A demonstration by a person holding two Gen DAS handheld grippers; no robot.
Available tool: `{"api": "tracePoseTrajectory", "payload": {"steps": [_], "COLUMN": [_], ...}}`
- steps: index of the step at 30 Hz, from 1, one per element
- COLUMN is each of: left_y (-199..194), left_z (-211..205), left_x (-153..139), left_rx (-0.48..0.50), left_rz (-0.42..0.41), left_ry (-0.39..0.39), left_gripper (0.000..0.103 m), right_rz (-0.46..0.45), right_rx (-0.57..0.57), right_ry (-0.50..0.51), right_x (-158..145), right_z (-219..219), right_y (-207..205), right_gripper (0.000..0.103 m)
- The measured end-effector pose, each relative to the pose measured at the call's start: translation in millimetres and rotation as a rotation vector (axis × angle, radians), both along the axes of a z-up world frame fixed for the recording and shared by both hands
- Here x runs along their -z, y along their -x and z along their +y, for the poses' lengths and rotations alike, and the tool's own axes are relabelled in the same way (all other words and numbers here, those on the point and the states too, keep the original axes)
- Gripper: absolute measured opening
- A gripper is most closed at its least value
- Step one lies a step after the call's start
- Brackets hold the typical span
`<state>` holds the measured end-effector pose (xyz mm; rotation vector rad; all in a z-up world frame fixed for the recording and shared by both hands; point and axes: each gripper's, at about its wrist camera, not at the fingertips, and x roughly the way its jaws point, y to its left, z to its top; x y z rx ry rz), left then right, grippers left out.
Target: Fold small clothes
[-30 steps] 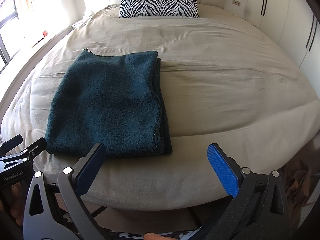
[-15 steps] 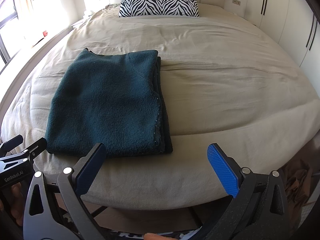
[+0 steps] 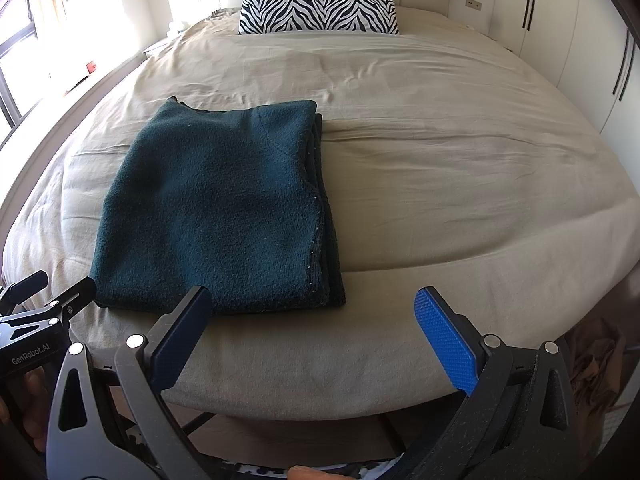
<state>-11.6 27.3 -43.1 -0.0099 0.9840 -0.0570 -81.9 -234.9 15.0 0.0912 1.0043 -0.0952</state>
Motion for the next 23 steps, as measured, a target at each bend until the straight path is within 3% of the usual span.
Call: {"api": "tracePoseTrajectory", "payload": {"steps": [23], "left_y": [2.2], "left_z": [0.8], "left_x": [0.9], "left_rx": [0.01], "left_rz": [-0.011], "left_ry": [-0.003], "left_gripper": [0.103], "right_rz": [0.009], "right_rx": [-0.002], "right_ry": [-0.012], "right_x": [2.6], "right_z": [1.8], "right_y": [0.1], "right_gripper": [0.103]}}
